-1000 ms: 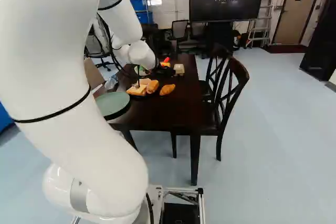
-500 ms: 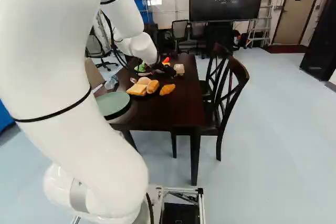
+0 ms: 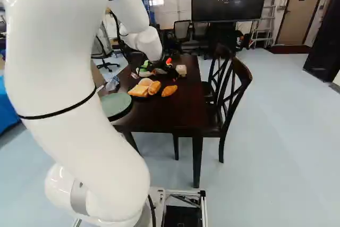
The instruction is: Move the croissant to the empty plate
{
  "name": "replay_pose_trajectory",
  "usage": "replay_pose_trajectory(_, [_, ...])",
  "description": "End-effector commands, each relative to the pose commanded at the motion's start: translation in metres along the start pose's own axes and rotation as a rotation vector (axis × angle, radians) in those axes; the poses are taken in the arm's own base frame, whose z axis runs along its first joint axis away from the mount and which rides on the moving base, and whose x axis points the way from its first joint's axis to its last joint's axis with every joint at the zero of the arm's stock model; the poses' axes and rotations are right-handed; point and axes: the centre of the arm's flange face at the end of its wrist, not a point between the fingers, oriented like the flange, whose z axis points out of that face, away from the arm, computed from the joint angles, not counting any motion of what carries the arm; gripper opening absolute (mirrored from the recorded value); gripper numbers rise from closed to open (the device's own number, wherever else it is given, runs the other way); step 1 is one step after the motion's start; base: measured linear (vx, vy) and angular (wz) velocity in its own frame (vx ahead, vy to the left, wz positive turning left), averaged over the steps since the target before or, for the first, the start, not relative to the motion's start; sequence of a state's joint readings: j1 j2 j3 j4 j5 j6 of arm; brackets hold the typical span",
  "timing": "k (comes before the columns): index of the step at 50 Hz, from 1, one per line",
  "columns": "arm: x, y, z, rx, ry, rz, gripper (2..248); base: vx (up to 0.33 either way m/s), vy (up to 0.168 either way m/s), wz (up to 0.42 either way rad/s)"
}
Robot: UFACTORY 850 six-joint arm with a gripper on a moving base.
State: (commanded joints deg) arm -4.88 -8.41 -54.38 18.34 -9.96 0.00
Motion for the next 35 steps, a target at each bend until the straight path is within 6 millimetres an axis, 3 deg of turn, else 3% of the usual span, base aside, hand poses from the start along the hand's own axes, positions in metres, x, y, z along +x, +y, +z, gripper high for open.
replay_pose_trajectory(35, [0.017, 0.019, 0.015, -0.003, -0.130, 0.121, 247, 0.000, 0.000, 0.000])
